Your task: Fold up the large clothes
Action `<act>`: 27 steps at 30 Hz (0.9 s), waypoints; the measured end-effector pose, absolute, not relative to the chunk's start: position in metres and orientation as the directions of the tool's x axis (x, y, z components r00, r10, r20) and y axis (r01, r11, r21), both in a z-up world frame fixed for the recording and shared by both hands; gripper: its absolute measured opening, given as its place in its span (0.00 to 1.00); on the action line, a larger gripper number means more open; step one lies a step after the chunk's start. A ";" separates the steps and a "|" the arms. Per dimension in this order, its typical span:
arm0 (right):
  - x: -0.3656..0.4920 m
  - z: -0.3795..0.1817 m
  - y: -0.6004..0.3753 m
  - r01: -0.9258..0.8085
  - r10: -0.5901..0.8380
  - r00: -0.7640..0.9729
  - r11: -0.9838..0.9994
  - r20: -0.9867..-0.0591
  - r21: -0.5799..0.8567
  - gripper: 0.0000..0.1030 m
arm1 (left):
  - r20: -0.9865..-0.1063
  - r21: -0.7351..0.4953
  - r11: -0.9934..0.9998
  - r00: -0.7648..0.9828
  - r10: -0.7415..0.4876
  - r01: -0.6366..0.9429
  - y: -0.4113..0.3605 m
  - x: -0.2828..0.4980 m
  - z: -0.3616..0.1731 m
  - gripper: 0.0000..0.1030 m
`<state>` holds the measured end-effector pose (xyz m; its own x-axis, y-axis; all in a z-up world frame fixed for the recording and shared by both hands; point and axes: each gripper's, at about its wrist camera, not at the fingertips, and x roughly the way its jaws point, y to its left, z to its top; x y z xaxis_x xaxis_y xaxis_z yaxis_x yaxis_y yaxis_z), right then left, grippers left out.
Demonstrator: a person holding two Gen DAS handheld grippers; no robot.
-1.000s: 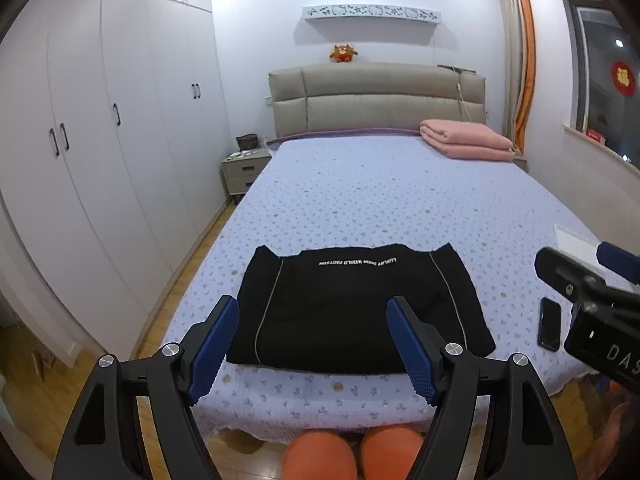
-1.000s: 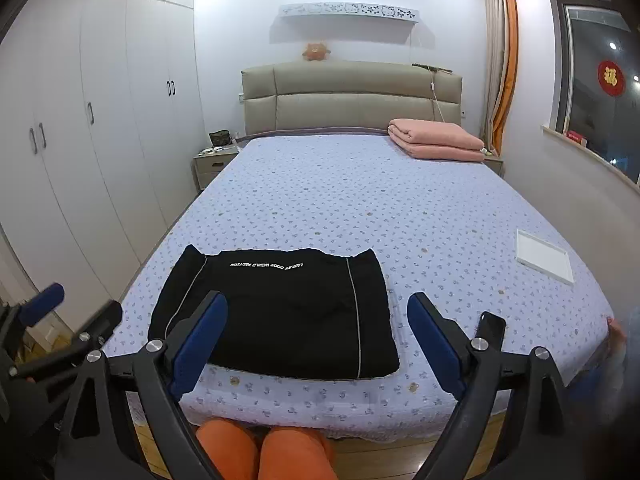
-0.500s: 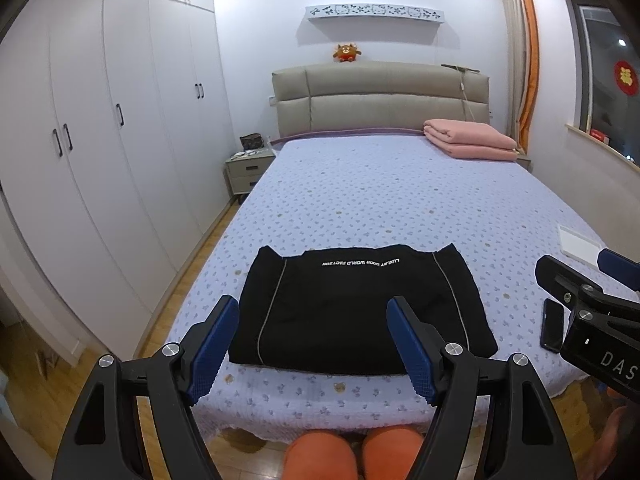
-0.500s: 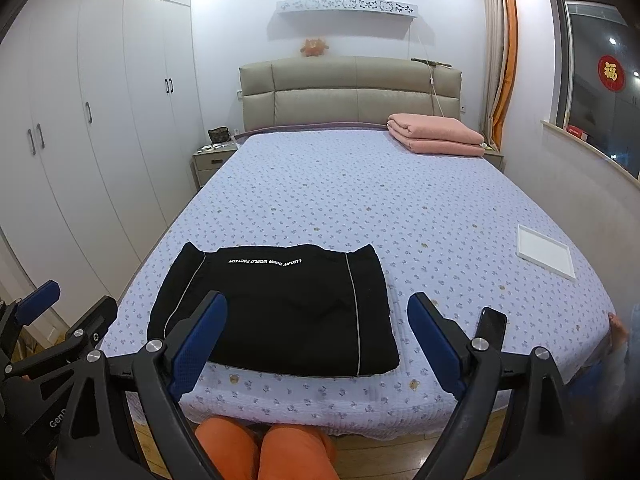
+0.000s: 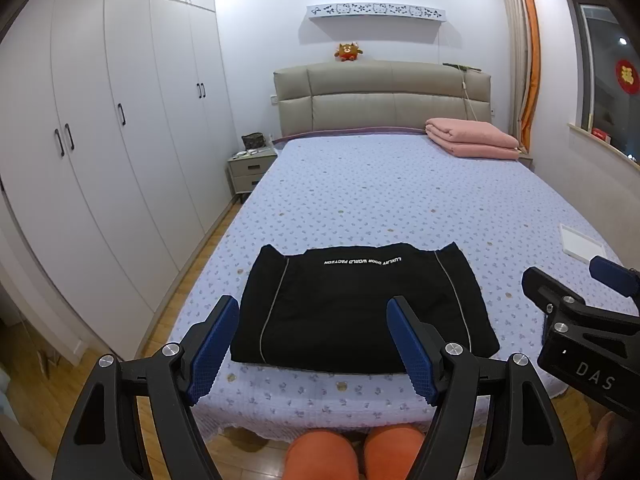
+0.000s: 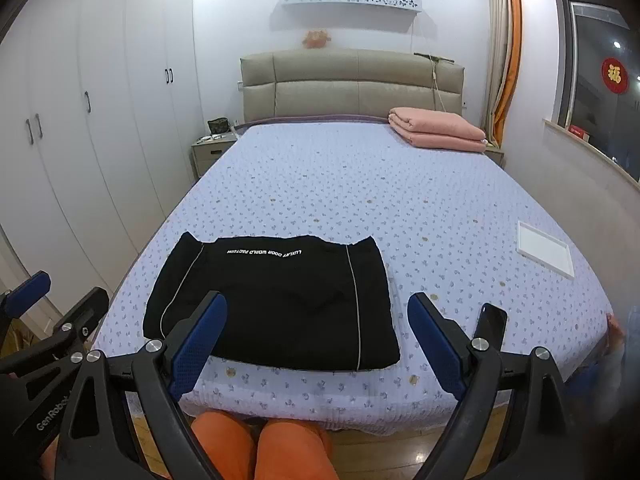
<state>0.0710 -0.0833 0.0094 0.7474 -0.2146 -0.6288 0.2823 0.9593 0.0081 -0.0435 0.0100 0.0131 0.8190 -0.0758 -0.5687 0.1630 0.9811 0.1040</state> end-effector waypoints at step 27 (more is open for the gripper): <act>0.075 -0.003 -0.079 0.268 -0.196 0.727 0.963 -0.658 0.009 0.90 | -0.525 0.171 0.982 0.851 0.019 0.084 0.010 -0.045 0.006 0.75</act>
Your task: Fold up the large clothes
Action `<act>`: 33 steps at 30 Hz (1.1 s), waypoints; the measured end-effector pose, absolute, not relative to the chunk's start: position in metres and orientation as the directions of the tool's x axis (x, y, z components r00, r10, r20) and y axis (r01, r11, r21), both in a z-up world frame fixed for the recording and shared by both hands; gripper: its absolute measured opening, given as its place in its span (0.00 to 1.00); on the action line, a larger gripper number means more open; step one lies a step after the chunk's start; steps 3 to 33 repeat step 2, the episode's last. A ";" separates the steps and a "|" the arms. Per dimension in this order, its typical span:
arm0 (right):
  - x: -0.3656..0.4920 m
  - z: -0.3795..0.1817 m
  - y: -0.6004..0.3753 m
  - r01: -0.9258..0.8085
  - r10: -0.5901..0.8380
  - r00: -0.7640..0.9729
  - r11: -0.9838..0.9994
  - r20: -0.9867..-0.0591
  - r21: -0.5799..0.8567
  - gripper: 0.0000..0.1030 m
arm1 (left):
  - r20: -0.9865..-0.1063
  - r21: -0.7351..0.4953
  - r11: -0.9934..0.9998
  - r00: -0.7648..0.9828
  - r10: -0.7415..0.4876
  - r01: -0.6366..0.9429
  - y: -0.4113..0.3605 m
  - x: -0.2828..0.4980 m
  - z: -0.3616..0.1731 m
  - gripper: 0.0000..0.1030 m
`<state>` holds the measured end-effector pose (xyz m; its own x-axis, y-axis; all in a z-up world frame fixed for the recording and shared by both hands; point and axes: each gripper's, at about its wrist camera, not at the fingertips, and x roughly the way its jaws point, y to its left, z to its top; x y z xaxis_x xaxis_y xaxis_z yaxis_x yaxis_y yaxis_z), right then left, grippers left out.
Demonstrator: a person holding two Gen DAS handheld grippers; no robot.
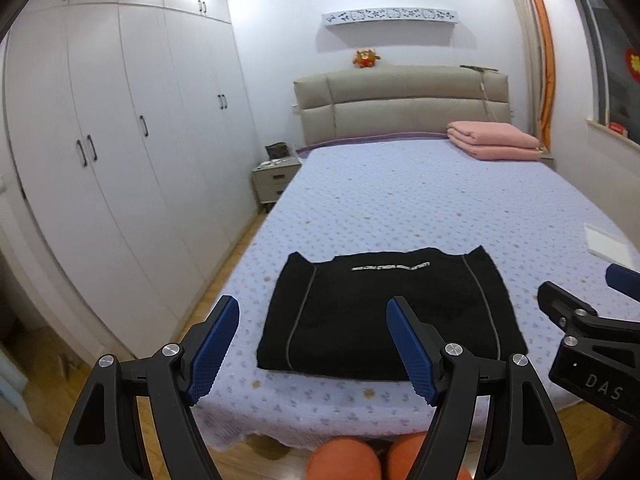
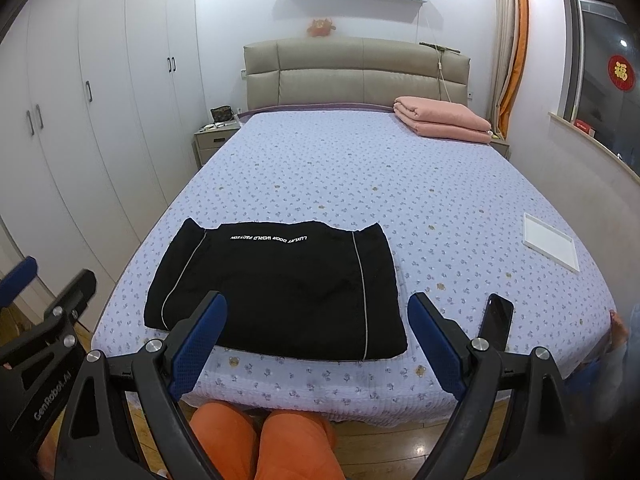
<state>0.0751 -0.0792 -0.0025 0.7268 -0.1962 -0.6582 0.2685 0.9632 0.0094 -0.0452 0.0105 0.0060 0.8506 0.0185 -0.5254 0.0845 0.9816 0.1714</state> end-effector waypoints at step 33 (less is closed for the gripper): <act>0.075 -0.004 -0.079 0.269 -0.196 0.725 0.963 -0.660 0.008 0.90 | -0.541 0.154 0.984 0.841 0.007 0.092 0.012 -0.044 0.006 0.75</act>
